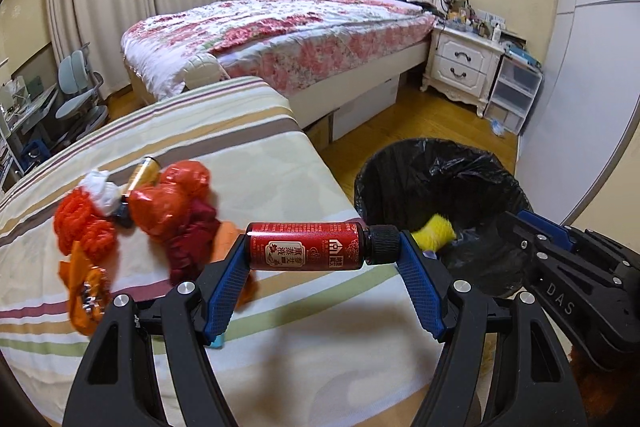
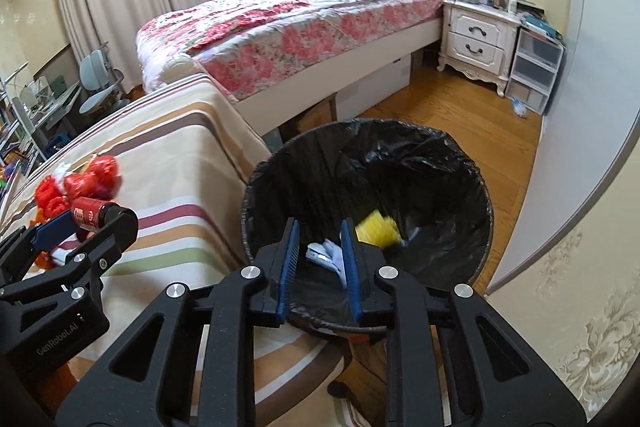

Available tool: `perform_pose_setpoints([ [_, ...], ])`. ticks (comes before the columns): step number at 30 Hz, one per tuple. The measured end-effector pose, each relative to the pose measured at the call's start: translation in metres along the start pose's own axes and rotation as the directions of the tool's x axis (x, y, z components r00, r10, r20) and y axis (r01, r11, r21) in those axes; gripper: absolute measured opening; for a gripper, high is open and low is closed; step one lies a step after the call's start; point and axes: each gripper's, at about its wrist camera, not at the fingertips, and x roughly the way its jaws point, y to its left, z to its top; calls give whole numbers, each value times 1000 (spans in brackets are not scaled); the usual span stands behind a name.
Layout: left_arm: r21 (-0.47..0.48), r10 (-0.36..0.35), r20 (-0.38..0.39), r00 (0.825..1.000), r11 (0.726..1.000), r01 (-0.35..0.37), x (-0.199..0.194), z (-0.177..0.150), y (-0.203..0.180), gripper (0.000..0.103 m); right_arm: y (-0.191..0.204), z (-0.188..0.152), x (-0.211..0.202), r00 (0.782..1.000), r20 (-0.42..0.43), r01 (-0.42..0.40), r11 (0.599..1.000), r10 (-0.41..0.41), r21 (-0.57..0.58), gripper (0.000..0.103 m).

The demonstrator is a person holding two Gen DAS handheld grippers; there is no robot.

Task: Collect trash
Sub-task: 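Drop the lavender cloth into the bin with the right tool while the left tool carries the bottle over, then open the left tool to drop the red bottle into the bin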

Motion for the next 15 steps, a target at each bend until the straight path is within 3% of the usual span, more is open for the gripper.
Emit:
perform_pose_setpoints([
  [15,68,-22,-12,1000,997,23,25,19,-40,71,-40,-4,1,998,4,61,995,-62,76,22],
])
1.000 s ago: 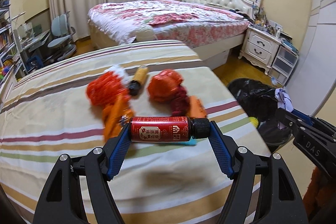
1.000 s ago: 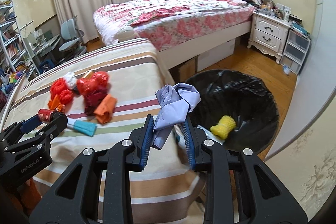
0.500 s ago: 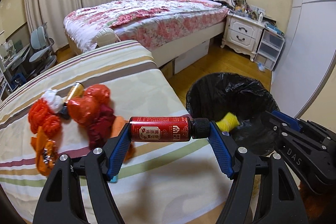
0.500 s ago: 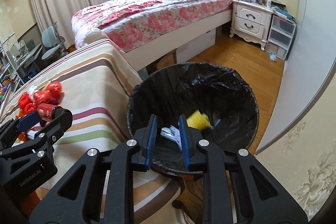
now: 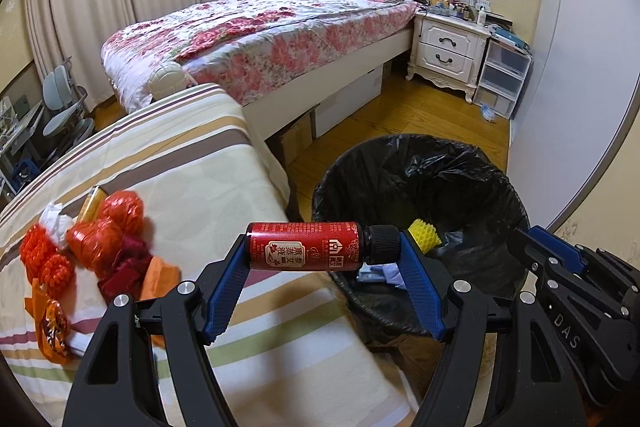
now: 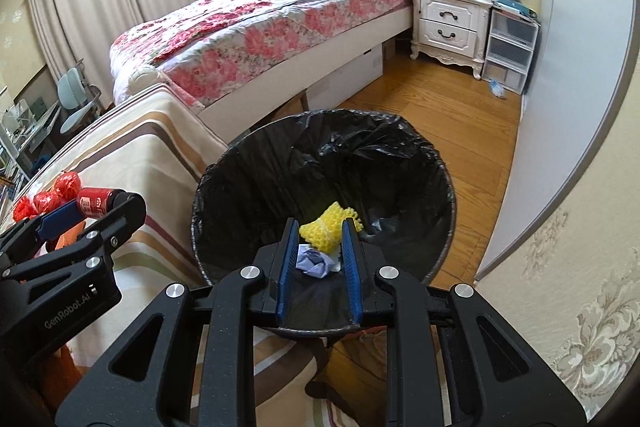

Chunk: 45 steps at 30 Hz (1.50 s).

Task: Collect trash
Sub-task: 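Open the left tool to drop the red bottle into the bin, then move both tools back toward the remaining trash on the bed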

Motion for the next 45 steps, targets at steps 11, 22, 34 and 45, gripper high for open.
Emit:
perform_pose_setpoints([
  [11,72,-9,8,1000,997,8,11,10,-26,77,-18,-1,-3,1000,3,29,999,-29,35,23],
  [22,57,9,12,1000,998,-10,5,9,-20,80,-15,-5,-6,1000,-3,22,999,-22,41,24],
  [34,-30,80,4,997,996,-80,-21,-9,37,80,31,-11,-10,999,-16,-34,999,34,-10,44],
  [45,-169,226,-5,974,960,-224,-58,-34,125,80,91,-12,-9,992,-42,-120,990,117,-71,56],
])
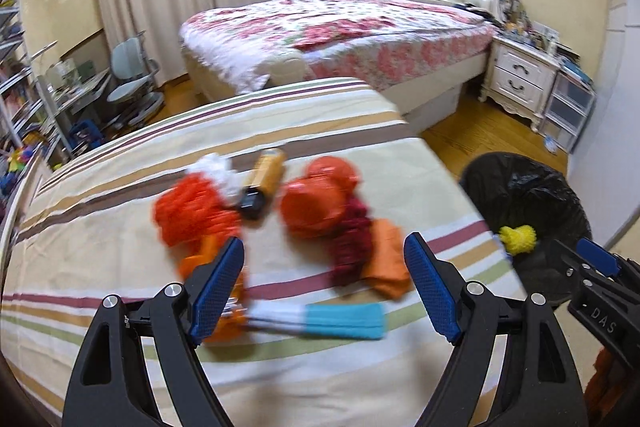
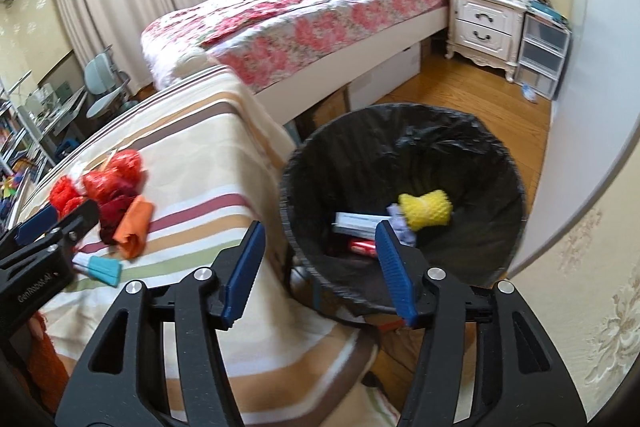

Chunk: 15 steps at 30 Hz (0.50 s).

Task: Collect trash
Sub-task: 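Move both tools back toward the remaining trash on the bed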

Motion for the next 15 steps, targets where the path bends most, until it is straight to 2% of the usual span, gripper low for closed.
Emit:
perform_pose_setpoints([
  [3,-42,47,-18,999,998,-47,0,-5,27,80,17,-1,2,1000,-10,-25,999,24,-25,56],
  [6,-78,64,-41,997,995,-67,1,-12,49,81,33,-2,2,999,-17,-46,998,45,-50,57],
  [15,-103,3,-110,994,995,-15,16,-31,72,81,68,-6,6,997,-41,-77,991,72,-106,59],
])
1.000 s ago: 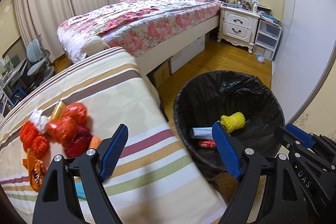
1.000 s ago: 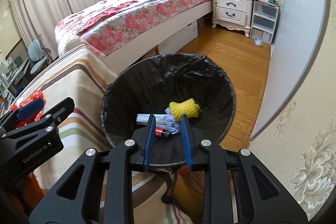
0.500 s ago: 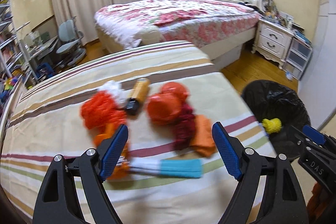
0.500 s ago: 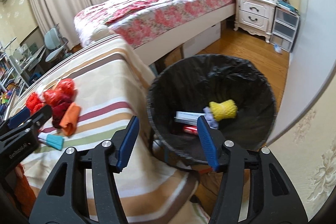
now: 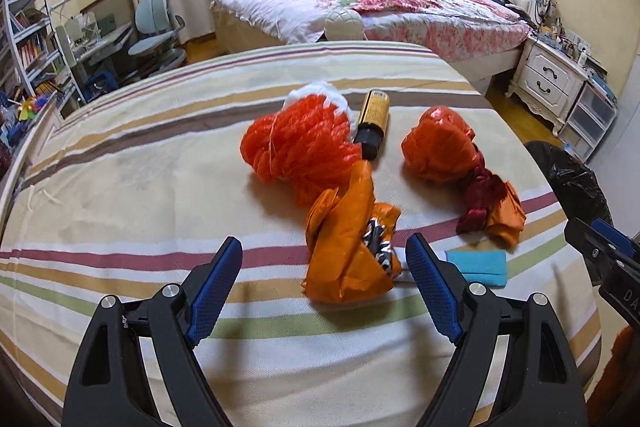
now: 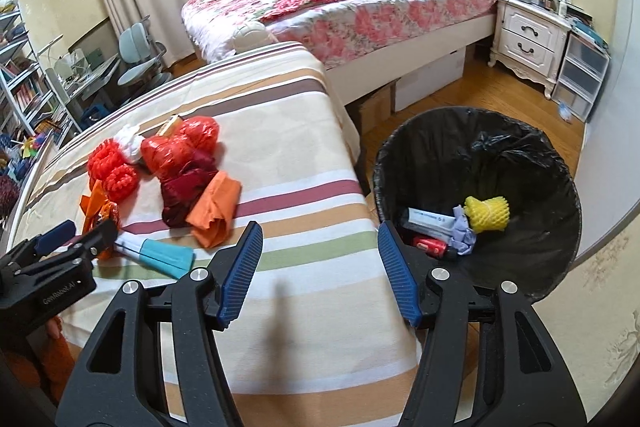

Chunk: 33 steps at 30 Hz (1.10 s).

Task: Collect trash
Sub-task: 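Move both tools back toward the remaining trash on the bed, then close the left tool on the orange snack bag while the right tool grasps the orange cloth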

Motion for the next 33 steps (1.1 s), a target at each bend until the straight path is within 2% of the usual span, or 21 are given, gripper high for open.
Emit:
perform_pose_setpoints([
  [2,-11,-8,-4,1000,1000,8,1,-3,4,79,4,0,1,1000,-5,-1,1000,1,-8,59],
  [10,-29,-41,-17,999,999,41,0,-11,15,41,21,1,6,1000,-17,-15,999,15,-31,59],
  [12,-37,-59,-15,998,998,58,-2,-12,19,36,27,3,7,1000,-17,-22,999,22,-43,59],
  [21,-57,-66,-10,998,996,65,-9,-16,36,31,51,6,13,998,-26,-55,995,52,-86,59],
  [30,-72,-96,-24,995,993,94,-16,-25,43,32,64,0,18,997,-48,-70,991,65,-111,59],
  [32,-60,-87,-19,996,995,86,-16,-26,43,40,65,0,18,997,-49,-72,991,66,-111,59],
  [33,-54,-78,-7,997,996,77,-18,-26,43,52,65,0,18,997,-48,-71,991,66,-112,59],
])
